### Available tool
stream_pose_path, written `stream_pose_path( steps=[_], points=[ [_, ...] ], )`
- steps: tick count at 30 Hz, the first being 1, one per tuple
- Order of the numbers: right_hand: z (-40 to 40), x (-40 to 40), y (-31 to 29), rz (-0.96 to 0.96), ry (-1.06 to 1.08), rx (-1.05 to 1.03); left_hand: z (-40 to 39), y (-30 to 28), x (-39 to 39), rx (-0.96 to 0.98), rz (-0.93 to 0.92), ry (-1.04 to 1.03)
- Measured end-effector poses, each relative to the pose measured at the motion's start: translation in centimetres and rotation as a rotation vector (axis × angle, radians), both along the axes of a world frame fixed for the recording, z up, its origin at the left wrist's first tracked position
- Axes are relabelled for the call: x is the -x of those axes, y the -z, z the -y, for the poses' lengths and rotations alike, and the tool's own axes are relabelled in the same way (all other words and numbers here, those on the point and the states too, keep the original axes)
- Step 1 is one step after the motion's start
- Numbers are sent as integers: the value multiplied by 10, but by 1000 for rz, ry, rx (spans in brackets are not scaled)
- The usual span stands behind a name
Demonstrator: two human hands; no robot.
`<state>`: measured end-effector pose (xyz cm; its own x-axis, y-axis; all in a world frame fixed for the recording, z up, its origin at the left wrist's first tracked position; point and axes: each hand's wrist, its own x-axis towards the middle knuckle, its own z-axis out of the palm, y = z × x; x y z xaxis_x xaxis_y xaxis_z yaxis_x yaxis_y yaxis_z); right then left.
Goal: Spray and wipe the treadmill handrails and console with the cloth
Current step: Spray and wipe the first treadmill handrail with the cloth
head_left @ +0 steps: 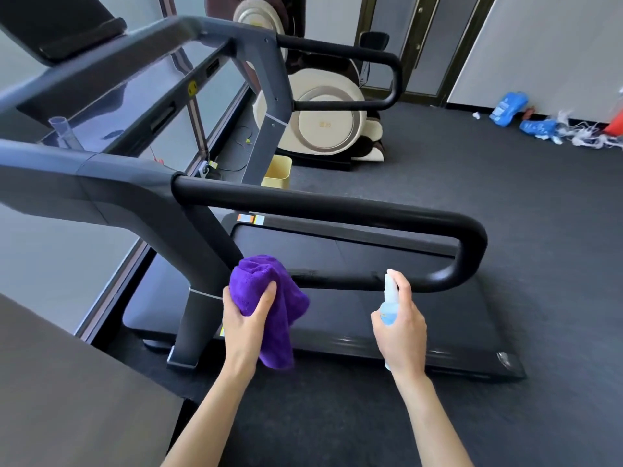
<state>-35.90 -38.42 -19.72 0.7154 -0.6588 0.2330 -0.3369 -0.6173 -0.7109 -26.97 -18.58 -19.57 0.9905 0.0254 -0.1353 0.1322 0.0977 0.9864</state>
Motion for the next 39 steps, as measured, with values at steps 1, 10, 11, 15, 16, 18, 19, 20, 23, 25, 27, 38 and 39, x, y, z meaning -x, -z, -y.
stream_pose_path(
  steps=[1, 10, 11, 15, 16, 18, 19, 20, 23, 25, 27, 38, 39],
  points=[
    [1, -1, 0, 1, -6, -4, -1, -5, -6, -26, 42, -22],
    [7, -3, -1, 6, -71, 23, 25, 6, -74, -679, 371, 171],
    [8, -2, 0, 8, -72, 28, 29, 15, -80, -812, 419, 250],
    [13, 3, 5, 6, -66, 39, 44, 44, -97, -1253, 680, 432],
    [15, 5, 7, 2, -63, 36, 47, 47, -101, -1295, 716, 404],
    [18, 7, 10, -9, -61, 30, 54, 49, -107, -1352, 760, 366],
    [18, 7, 12, -12, -60, 28, 57, 49, -110, -1360, 774, 361],
    [19, 7, 12, -12, -57, 22, 60, 49, -111, -1353, 779, 359],
    [17, 0, 14, -24, -58, -1, 74, 48, -101, -1294, 781, 361],
    [12, -8, 12, -36, -84, -12, 87, 51, -87, -1228, 824, 373],
    [7, -18, 9, -38, -120, -20, 96, 53, -78, -1186, 857, 381],
    [13, -23, 4, -4, -126, -19, 51, 55, -115, -1355, 729, 308],
    [16, -19, 5, -9, -112, -26, 58, 54, -112, -1356, 713, 290]
  ],
)
